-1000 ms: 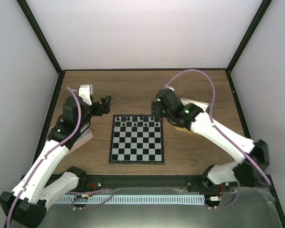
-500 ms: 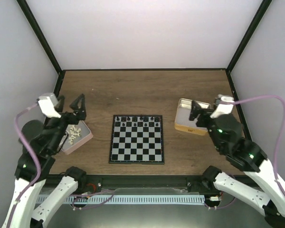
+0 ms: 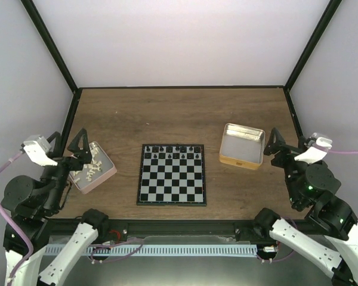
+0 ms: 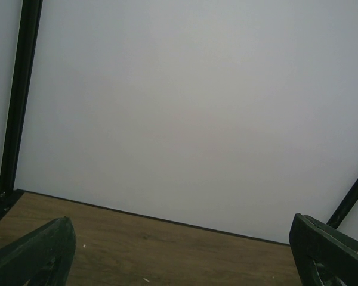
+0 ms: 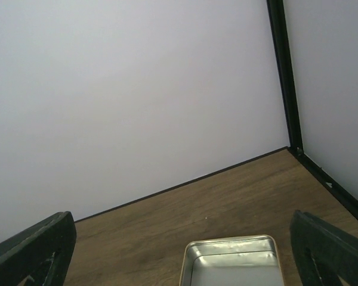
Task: Set up the chess pieces on the board
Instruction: Reset both arms
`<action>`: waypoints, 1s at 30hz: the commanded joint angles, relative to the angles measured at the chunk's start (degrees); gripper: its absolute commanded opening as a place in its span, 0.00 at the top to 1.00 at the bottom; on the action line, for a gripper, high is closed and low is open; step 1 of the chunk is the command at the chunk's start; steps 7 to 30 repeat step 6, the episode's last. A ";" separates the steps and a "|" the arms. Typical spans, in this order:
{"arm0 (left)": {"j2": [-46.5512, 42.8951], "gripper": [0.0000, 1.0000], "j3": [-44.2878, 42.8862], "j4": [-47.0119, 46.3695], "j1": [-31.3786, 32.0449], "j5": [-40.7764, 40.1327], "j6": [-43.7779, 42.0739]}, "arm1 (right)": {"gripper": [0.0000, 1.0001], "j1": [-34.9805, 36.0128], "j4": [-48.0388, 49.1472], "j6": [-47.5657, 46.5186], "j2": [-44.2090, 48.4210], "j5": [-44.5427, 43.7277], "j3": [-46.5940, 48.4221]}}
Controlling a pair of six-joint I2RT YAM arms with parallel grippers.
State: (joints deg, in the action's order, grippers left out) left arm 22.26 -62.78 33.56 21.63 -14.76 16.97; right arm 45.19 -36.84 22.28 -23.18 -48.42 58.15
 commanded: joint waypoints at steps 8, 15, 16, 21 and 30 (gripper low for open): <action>-0.77 0.00 0.00 1.42 -0.30 -1.07 -0.34 | 0.00 0.07 1.42 0.06 3.93 -3.09 -1.59; -0.77 0.00 0.00 1.42 -0.30 -1.07 -0.34 | 0.00 0.07 1.42 0.06 3.93 -3.09 -1.59; -0.77 0.00 0.00 1.42 -0.30 -1.07 -0.34 | 0.00 0.07 1.42 0.06 3.93 -3.09 -1.59; -0.77 0.00 0.00 1.42 -0.30 -1.07 -0.34 | 0.00 0.07 1.42 0.06 3.93 -3.09 -1.59; -0.77 0.00 0.00 1.42 -0.30 -1.07 -0.34 | 0.00 0.07 1.42 0.06 3.93 -3.09 -1.59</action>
